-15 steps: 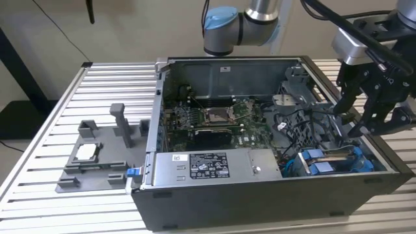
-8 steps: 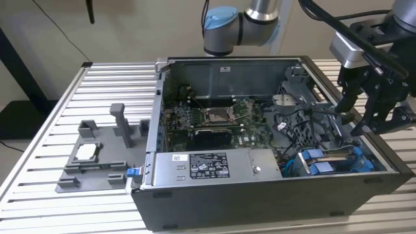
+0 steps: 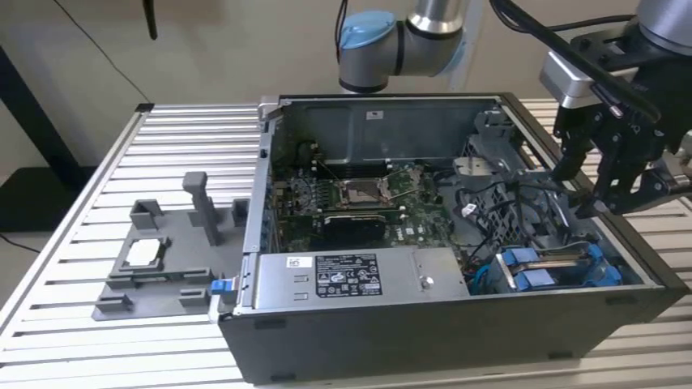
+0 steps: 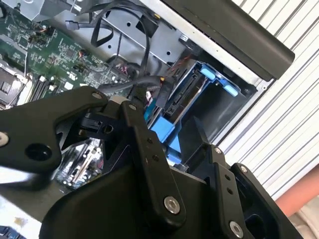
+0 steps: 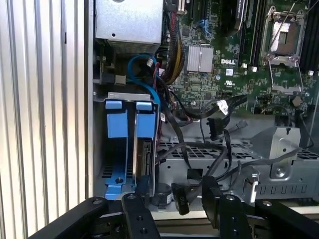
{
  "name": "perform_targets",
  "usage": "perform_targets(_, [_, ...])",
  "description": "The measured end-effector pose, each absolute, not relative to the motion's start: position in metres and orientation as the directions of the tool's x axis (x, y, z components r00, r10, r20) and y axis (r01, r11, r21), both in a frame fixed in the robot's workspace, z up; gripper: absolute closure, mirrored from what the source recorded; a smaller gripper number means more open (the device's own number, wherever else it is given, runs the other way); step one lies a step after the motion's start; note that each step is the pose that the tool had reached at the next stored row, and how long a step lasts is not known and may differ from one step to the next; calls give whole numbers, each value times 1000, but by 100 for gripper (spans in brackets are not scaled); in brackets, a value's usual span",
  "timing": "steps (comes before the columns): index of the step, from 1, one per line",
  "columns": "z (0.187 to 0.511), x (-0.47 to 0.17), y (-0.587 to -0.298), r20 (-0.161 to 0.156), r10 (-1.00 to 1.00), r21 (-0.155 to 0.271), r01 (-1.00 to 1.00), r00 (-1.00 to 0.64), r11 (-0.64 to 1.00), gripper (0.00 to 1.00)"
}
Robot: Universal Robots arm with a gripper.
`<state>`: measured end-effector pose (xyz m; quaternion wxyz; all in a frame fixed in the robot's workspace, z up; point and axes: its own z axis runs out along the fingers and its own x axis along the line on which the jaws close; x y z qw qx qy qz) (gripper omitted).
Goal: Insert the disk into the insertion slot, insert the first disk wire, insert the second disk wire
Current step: 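Insert the disk into the insertion slot, then insert the first disk wire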
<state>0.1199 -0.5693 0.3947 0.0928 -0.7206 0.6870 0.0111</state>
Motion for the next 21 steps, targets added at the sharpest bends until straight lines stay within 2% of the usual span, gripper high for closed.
perform_targets(8, [394,125,-568,-142,-987,-141,-988,82,-62,45])
perform_targets(12, [393,127,-568,-130,-987,-144,-987,95,-76,45])
perform_targets(14, [393,127,-568,-118,-988,-143,-986,100,-82,47])
perform_targets(15, [393,127,-567,-110,-989,-143,-986,102,-86,54])
perform_targets(16, [393,127,-566,-106,-989,-142,-986,104,-89,54])
perform_targets(17, [392,127,-565,-102,-989,-142,-986,106,-91,61])
perform_targets(21, [393,127,-560,-74,-991,-141,-985,113,-102,61])
